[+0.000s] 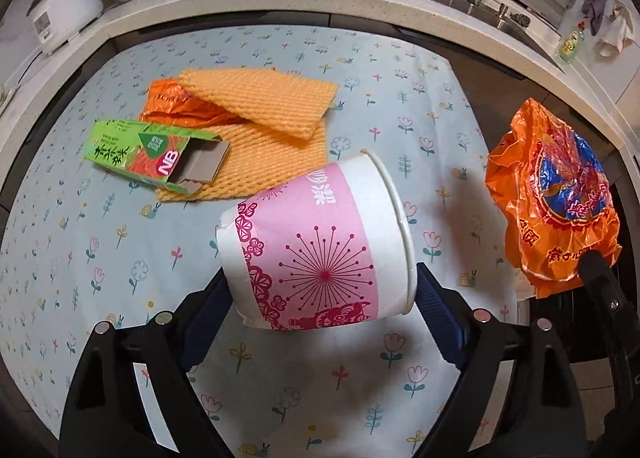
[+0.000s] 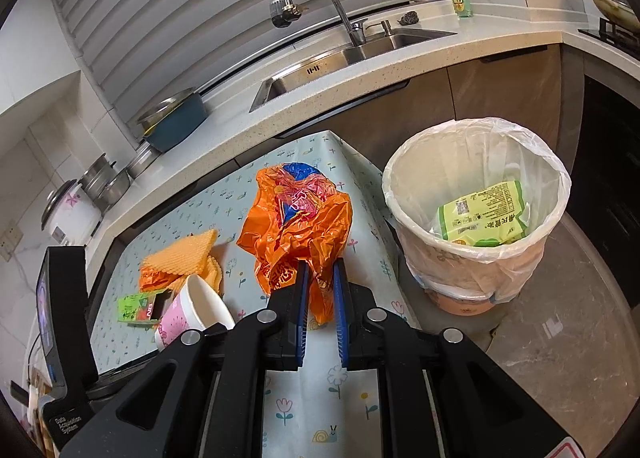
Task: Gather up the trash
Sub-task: 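Carry the pink cup and orange wrapper over the wastebasket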
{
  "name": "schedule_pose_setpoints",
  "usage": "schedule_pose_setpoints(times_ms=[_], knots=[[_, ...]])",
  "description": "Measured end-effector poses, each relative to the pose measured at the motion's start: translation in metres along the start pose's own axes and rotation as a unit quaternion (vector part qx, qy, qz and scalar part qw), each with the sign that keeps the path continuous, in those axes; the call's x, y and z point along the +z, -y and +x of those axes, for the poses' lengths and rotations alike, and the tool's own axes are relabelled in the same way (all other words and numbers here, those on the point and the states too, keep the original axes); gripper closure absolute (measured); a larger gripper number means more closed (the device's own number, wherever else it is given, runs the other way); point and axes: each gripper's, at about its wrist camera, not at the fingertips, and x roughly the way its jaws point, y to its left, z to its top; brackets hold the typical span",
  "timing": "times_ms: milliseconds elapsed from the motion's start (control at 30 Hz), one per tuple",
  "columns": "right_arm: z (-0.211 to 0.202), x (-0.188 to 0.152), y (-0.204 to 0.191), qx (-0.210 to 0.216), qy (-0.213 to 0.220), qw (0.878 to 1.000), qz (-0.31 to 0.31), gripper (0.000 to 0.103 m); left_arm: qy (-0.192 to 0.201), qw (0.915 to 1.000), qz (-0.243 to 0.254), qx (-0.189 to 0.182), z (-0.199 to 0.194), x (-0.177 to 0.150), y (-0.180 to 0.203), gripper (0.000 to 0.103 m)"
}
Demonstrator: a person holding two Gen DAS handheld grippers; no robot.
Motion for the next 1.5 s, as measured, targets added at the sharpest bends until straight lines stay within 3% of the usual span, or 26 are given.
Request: schedule_pose_setpoints(times_ms=[267, 467, 900, 1100, 1500], knots=[[-0.018, 0.021, 0.014, -0.013, 0.028, 0.999, 0.007, 0.091, 0.062, 0.9959, 0.062, -0.024, -0.037, 0.008, 0.033, 0.019], [-0.03, 0.037, 0.029, -0.028, 0.049, 0.998, 0.012, 0.092, 0.09, 0.9876, 0.117, -0.053, -0.047, 0.019, 0.069, 0.019], [-0.031, 0.073, 0.088, -0.083, 0.072, 0.993, 0.034, 0.092, 0.125, 0.9528, 0.254, -0.109, -0.043, 0.033, 0.155, 0.019], [-0.014, 0.079, 0.119, -0.109, 0.066, 0.991, 0.051, 0.092, 0.126, 0.9449, 0.278, -0.119, -0.03, 0.041, 0.177, 0.019], [0.029, 0.089, 0.166, -0.143, 0.038, 0.987, 0.069, 0.092, 0.108, 0.912, 0.355, -0.174, 0.016, 0.055, 0.236, 0.019]])
